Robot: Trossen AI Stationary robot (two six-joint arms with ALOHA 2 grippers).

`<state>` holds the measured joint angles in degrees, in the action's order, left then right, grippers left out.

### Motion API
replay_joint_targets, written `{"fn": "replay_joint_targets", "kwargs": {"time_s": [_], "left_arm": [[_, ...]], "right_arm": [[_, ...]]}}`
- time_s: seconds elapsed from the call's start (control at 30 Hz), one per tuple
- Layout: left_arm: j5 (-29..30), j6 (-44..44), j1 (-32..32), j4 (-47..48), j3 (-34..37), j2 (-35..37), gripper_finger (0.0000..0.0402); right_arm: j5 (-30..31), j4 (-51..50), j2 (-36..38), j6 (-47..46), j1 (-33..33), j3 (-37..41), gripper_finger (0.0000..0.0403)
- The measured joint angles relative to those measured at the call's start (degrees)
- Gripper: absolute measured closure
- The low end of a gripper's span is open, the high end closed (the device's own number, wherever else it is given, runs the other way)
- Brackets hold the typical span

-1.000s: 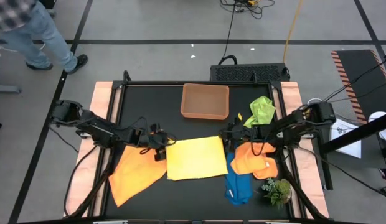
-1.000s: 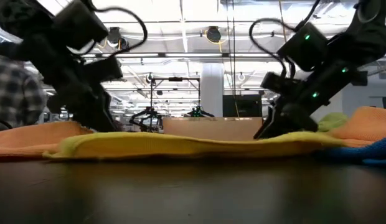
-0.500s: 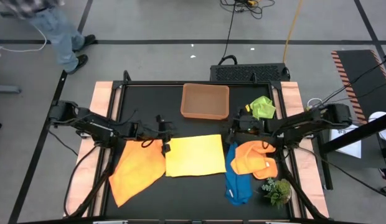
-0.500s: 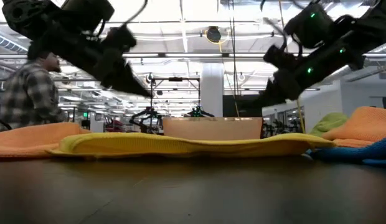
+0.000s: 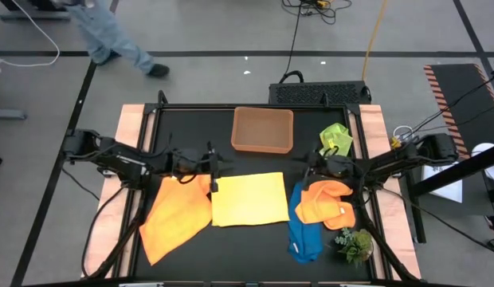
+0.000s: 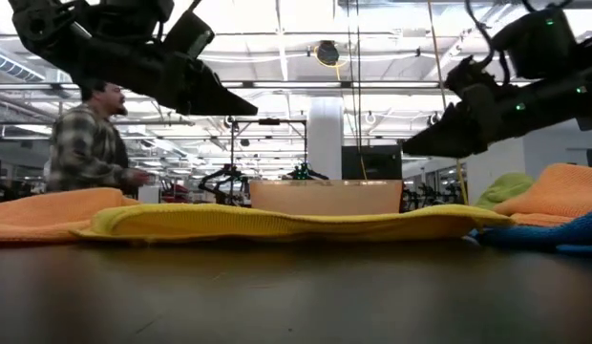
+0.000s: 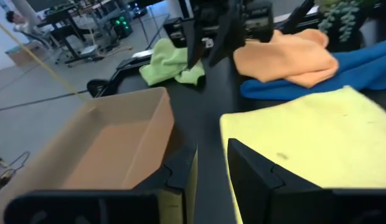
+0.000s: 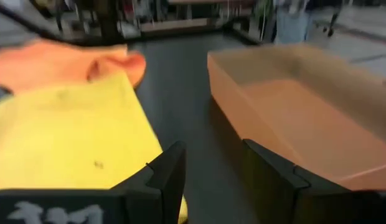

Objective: Fold microfiber towels
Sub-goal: Fold the yellow towel

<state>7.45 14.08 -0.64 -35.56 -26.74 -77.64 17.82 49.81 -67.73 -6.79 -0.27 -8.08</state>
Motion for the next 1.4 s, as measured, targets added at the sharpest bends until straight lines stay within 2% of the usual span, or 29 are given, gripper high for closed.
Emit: {"fn": "replay_joint_targets", "kwargs": {"time_s": [0.17,0.3,0.67,0.93,1.23,1.3,1.4], "left_arm": [[0.0,2.0,-1.9,-0.4,0.0,-0.4,0.0309],[0.0,1.8,-2.8,-2.0,0.0,-0.4,0.0309],[0.3,-3.1,-2.8,-4.7,0.0,-0.4,0.0309],[0.0,-7.4,-2.8,4.0,0.0,-0.4,0.0309],[0.0,-2.0,-3.6,-2.5,0.0,-5.0,0.0309],[-1.3,-0.5,-4.8,-4.4,0.0,-6.4,0.0309],[-7.3,-1.7,-7.5,-5.1,0.0,-8.5,0.0309]], "right_arm": [[0.0,7.6,0.0,2.5,-0.1,1.2,0.0257],[-0.1,8.3,0.0,3.0,-0.1,1.2,0.0257],[-1.5,8.2,-0.8,-2.5,3.1,1.2,0.0257],[-1.5,8.7,-4.9,-6.3,3.3,1.2,0.0257],[-1.6,8.2,-11.9,-6.4,0.4,-1.1,0.0257],[-3.0,7.8,-13.3,-6.2,-0.6,-2.0,0.0257],[-6.1,7.8,-15.6,-6.1,-1.7,-3.5,0.0257]]}}
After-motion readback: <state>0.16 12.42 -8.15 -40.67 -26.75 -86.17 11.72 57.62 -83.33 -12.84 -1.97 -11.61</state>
